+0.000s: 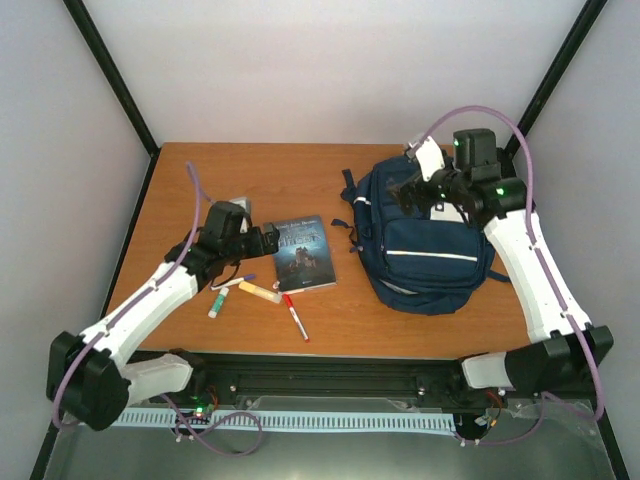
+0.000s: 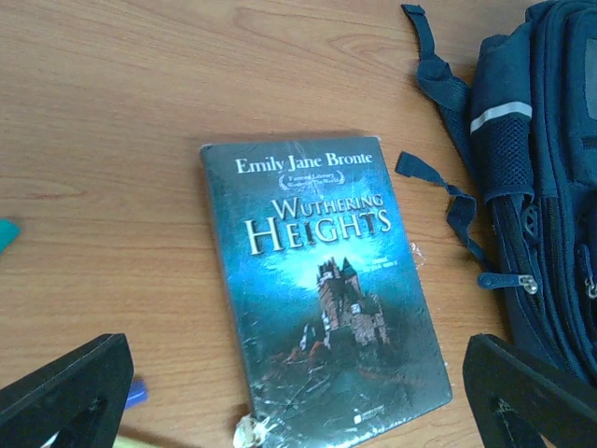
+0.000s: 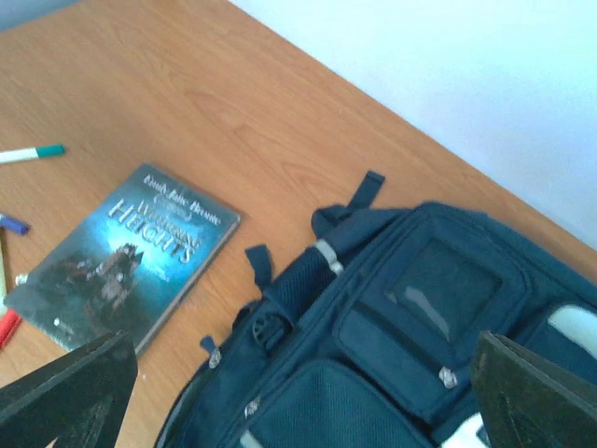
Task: Pack the student bag
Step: Pick up the book from the center of the board.
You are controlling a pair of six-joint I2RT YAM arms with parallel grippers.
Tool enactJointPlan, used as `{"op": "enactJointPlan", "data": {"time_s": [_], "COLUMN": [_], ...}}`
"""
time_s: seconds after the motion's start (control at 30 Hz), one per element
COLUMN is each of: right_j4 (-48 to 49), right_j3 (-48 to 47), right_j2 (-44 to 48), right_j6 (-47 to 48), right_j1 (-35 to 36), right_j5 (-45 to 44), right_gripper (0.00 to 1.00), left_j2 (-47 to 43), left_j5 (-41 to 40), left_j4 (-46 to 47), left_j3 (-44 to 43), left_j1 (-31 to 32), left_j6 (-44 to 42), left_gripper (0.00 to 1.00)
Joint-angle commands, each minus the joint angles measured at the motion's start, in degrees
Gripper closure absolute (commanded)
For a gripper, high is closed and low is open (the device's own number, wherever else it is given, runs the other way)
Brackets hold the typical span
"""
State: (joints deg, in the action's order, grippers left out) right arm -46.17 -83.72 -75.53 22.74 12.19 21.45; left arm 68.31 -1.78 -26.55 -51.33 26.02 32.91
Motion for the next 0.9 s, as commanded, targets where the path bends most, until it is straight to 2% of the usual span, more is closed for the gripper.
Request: {"op": "enactJointPlan", "data": {"time_s": [0.0,0.07,0.13,0.23,0.3,0.4,0.47,0.53,0.67,0.87], "right_j4": [0.91,0.02,3.31,2.37,-1.16,-1.81,-0.76,0.34,1.49,6.20], "right_j3": [-8.03,-10.48,-9.89,-12.70,-16.22,-15.96,-13.50,-11.30,-8.72,-3.51], "right_j2": [-6.08,-8.12,-8.94,-12.47,-15.26,-18.26,-19.78,-21.81,-27.38,-34.26], "right_j6": [-3.28,-3.34,-5.70,-3.58,-1.97,-4.26,-5.51,-6.03,-7.42,-8.59], "right_j1": [1.31,1.26,1.33,3.15,6.32,9.93,13.40,16.14,17.89,17.96], "right_j5": [2.49,9.66,10.54,8.58,5.66,7.71,6.28,4.08,4.09,4.20], "right_gripper": [0.00,0.00,0.00,0.02,0.13,0.25,0.28,0.30,0.41,0.50], "left_j2": [-5.81,-6.29,-6.80,-7.12,-2.26,8.54,10.13,7.18,4.51,7.11], "left_j5": [-2.47,-2.87,-1.84,-7.05,-15.05,-19.01,-17.54,-15.55,-5.10,3.40], "left_j4": [4.20,3.83,3.53,2.83,-6.49,-16.76,-14.28,-7.65,1.62,5.39], "left_j3": [3.84,3.58,2.69,2.20,-2.28,-11.94,-11.28,-6.48,-1.50,0.38], "left_j1": [0.08,0.08,0.08,0.08,0.06,0.08,0.08,-0.07,-0.62,-1.09], "left_j6": [1.18,0.54,-0.04,2.15,4.76,-2.17,-2.13,1.96,4.40,3.98], "left_gripper": [0.00,0.00,0.00,0.00,0.00,0.00,0.00,0.00,0.01,0.04]}}
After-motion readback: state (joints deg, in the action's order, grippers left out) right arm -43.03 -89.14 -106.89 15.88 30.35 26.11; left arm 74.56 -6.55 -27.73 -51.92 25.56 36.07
